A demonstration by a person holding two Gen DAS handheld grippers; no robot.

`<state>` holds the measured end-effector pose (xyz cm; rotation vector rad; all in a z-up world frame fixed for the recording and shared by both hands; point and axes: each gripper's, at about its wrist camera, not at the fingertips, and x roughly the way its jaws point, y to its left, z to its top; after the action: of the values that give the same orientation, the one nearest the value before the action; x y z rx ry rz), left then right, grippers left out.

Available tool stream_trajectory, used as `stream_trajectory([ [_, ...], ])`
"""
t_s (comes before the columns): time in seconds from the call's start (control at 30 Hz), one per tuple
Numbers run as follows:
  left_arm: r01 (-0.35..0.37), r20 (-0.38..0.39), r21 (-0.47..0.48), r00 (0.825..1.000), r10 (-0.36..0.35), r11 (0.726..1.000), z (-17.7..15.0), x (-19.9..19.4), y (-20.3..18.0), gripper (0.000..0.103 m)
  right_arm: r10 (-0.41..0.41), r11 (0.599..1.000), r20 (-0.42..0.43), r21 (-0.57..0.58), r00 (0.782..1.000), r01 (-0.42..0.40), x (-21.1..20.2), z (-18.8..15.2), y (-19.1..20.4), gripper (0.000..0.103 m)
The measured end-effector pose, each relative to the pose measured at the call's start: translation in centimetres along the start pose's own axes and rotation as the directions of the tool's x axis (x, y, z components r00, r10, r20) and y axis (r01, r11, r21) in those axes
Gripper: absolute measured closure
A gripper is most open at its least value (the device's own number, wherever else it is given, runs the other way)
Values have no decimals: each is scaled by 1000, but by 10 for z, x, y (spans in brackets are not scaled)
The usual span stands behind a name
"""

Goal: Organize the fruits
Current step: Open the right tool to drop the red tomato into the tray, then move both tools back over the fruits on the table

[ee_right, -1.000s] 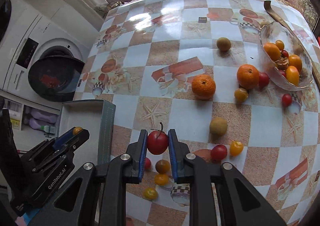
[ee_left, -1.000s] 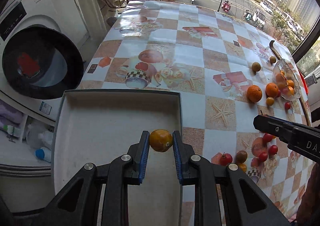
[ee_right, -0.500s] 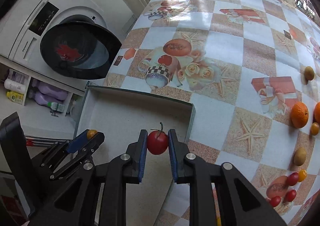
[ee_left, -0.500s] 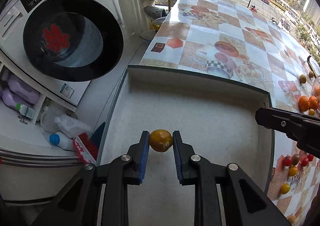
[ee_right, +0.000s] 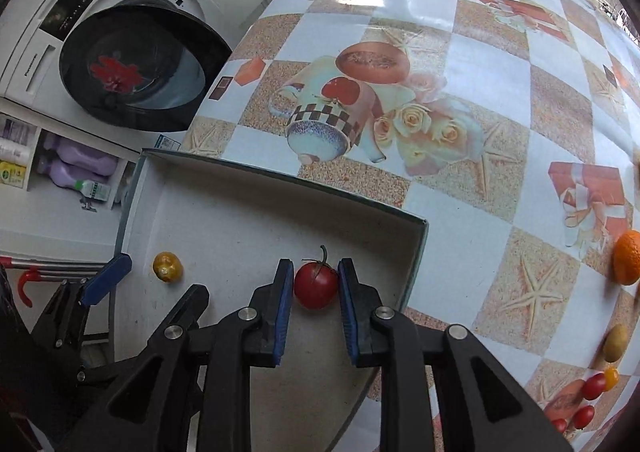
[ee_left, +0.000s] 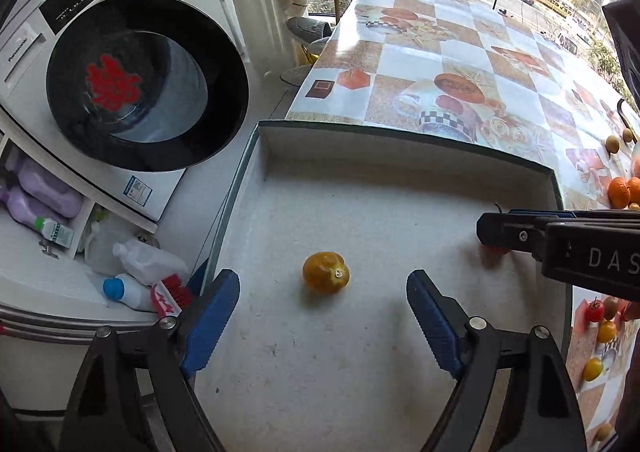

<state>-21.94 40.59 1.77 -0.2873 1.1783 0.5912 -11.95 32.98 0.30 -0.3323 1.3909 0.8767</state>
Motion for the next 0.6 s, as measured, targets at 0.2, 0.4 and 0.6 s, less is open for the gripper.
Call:
stream_trajectory([
  [0.2,12,-17,16,1000,-12,1000,-2,-7,-4,16,74,996,94,34,993,-78,-31,1,3,21],
  [0.4,17,-2,71,1000,-16,997,1,-23,-29,16,74,985,159,145,984,-98,-71,-15,-29,21],
  [0.6,83,30,141,996,-88,987,7,-47,-74,16,-66,970,203,242,977,16,-108,-58,-91,21],
])
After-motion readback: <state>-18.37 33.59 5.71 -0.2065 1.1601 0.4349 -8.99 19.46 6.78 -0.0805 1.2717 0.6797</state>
